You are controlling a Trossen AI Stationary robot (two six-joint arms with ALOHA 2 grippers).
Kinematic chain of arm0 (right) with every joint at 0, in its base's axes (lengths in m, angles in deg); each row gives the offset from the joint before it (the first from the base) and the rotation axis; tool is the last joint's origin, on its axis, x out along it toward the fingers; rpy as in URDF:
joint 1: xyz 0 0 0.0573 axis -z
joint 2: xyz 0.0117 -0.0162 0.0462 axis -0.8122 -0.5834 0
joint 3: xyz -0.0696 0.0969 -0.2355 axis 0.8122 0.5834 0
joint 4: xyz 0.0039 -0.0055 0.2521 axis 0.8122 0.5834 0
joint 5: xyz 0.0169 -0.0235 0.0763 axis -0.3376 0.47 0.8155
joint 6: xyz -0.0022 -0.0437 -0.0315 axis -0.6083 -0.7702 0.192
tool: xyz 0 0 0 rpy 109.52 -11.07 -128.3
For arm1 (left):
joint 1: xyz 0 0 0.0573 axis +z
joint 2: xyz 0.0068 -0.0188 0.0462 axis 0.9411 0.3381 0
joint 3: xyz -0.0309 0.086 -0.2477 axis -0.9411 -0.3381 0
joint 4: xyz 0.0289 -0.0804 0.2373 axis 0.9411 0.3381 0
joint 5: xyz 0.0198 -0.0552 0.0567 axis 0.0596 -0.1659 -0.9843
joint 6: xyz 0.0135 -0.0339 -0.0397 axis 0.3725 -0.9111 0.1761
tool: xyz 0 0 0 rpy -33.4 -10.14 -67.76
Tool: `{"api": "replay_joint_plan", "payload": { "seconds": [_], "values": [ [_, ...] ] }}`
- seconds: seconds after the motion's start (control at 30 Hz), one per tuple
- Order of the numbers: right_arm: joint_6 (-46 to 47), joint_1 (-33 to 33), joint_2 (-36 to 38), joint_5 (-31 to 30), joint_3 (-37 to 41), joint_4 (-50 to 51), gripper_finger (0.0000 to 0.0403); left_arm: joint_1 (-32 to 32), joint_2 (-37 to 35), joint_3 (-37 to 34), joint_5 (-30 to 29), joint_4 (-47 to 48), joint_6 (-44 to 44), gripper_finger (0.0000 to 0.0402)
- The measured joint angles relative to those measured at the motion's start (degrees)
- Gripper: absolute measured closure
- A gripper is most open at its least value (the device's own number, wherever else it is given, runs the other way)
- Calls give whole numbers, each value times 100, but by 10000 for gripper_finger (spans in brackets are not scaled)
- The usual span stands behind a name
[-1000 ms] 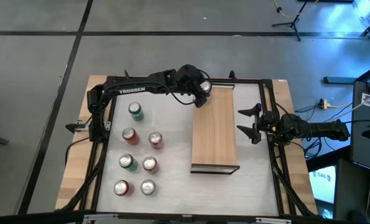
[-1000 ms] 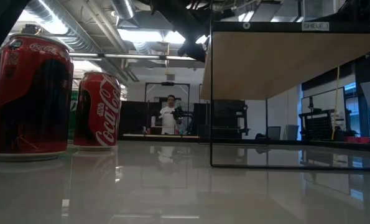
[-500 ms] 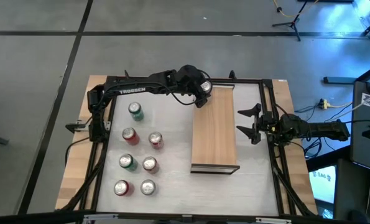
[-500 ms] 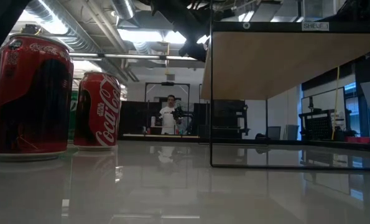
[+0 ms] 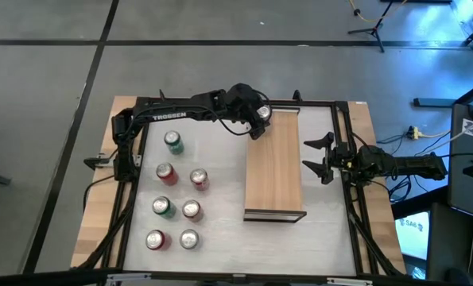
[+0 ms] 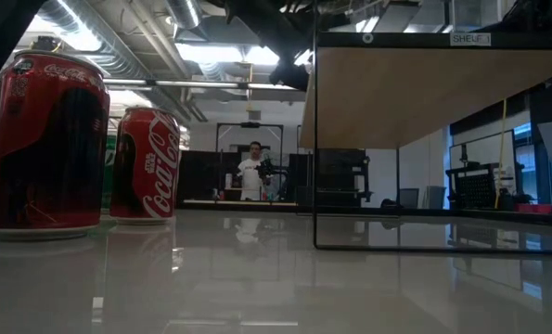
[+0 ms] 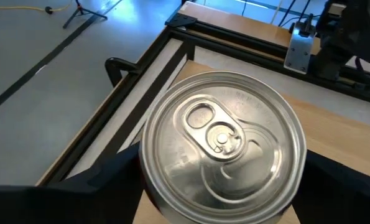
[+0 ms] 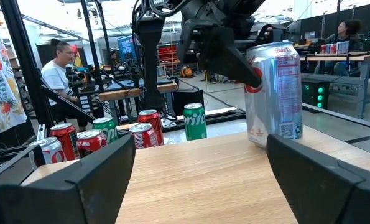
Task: Place canned beverage on shelf
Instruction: Put the top silver soda can on the shelf
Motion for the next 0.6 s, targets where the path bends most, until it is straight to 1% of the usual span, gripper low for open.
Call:
{"api": "replay_joint_plan", "payload": {
  "seconds": [0.13,0.27,0.43,0.6],
  "values": [
    [0,2,0,0,0,-1,45,0,0,2,-15,-26,0,37],
    [1,1,0,0,0,-6,45,0,0,1,-17,-21,0,19],
    [28,2,0,0,0,-176,45,2,-17,11,-18,12,20,14],
    [33,1,0,0,-2,-572,45,4,-61,266,22,51,46,13]
  ]
}}
